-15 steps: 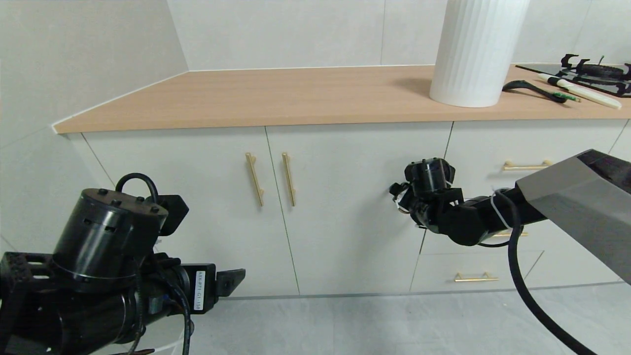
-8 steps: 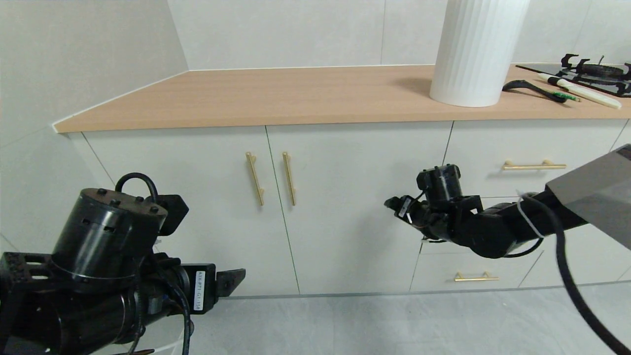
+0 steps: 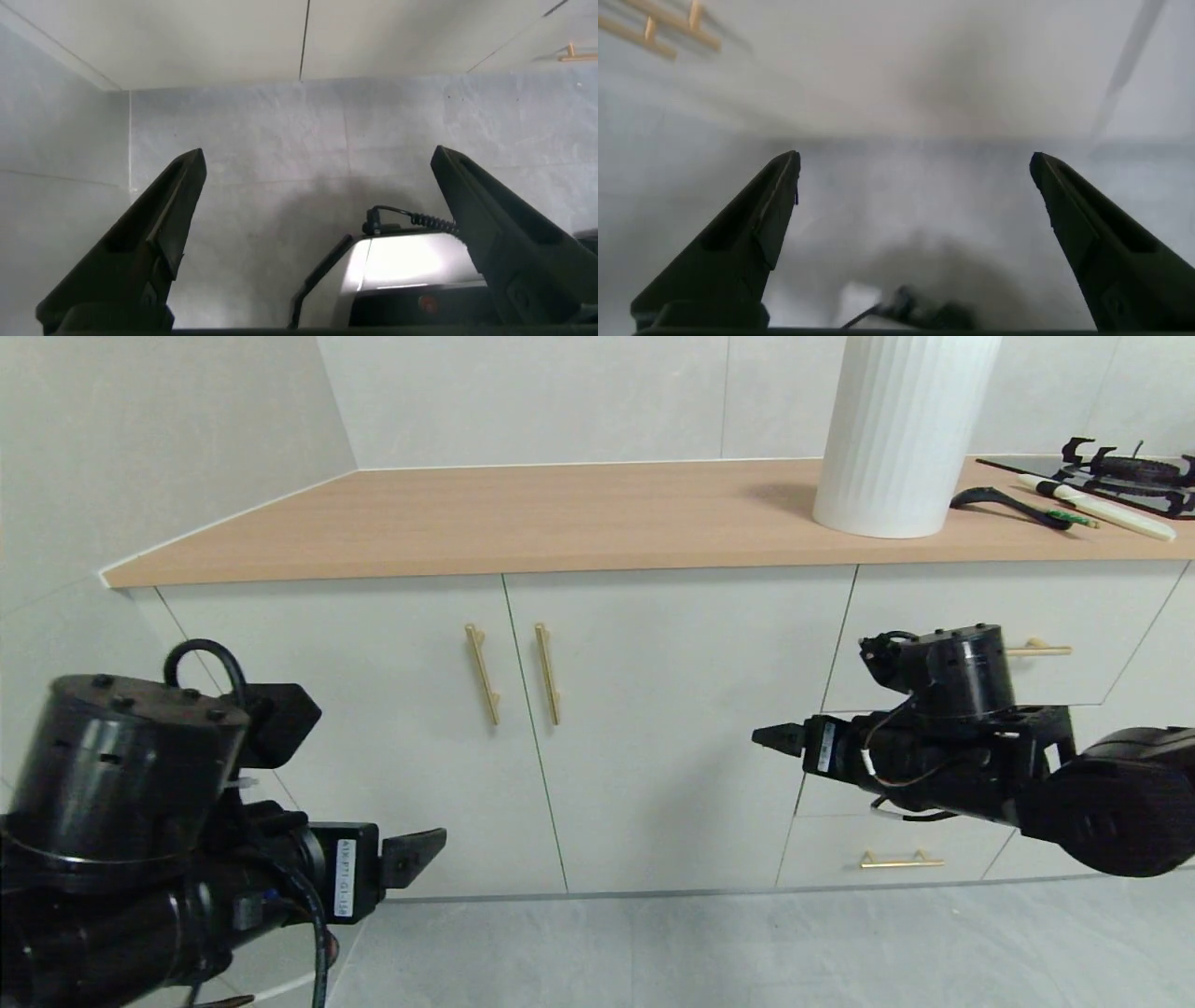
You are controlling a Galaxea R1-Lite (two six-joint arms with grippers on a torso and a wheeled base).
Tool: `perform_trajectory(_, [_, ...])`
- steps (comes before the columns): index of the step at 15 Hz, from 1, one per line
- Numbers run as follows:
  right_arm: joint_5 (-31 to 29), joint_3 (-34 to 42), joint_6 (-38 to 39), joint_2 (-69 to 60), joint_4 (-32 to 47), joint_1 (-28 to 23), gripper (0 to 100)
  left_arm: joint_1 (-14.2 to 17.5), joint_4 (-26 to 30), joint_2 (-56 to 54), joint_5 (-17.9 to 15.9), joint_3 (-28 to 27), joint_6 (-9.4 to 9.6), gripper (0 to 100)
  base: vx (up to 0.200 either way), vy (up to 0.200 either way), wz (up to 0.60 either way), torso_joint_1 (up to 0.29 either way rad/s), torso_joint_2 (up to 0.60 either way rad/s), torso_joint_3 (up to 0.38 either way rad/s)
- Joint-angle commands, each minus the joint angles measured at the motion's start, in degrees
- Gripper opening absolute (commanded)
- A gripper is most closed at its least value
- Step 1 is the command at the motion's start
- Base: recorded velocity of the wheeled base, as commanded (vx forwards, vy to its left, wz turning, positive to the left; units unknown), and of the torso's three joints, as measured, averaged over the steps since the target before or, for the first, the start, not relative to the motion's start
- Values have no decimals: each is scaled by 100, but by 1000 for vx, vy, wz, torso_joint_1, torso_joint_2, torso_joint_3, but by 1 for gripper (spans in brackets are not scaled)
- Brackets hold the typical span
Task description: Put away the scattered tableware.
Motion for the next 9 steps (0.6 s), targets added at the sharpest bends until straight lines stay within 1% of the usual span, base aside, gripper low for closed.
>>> perform_trajectory(1, [-483,490,-370,-1229,-12,-6,100,236,-16,-941,98,-11,473,100,0,0,0,0,0,0])
perform_trajectory(2, [-597,692,-590,-1783,-4,-23,100,359,-16,-1231,98,-2,640,100,0,0,0,0,0,0])
perform_trajectory(3, [-694,964,-818,-2337,-12,-67,100,421,-7,-1521,107,60,754,100,0,0,0,0,0,0])
perform_trajectory(4, [-817,1202,-994,-2820,-4,-111,100,473,-7,-1802,107,121,807,100,0,0,0,0,0,0])
perform_trajectory(5, [-992,1501,-1240,-3374,-4,-164,100,605,-7,-2189,107,218,851,100,0,0,0,0,0,0])
perform_trajectory(6, [-1151,1791,-1495,-3928,-4,-252,100,807,-7,-2584,107,315,1009,100,0,0,0,0,0,0])
perform_trajectory(7, [-1230,2142,-1768,-4631,-4,-410,100,1045,-7,-3041,107,429,1211,100,0,0,0,0,0,0])
perform_trajectory(8, [-1212,2353,-1952,-5193,23,-542,100,1220,-7,-3419,107,499,1378,100,0,0,0,0,0,0])
perform_trajectory(9, [-1195,2599,-2146,-5844,76,-691,100,1352,2,-3868,107,570,1616,100,0,0,0,0,0,0])
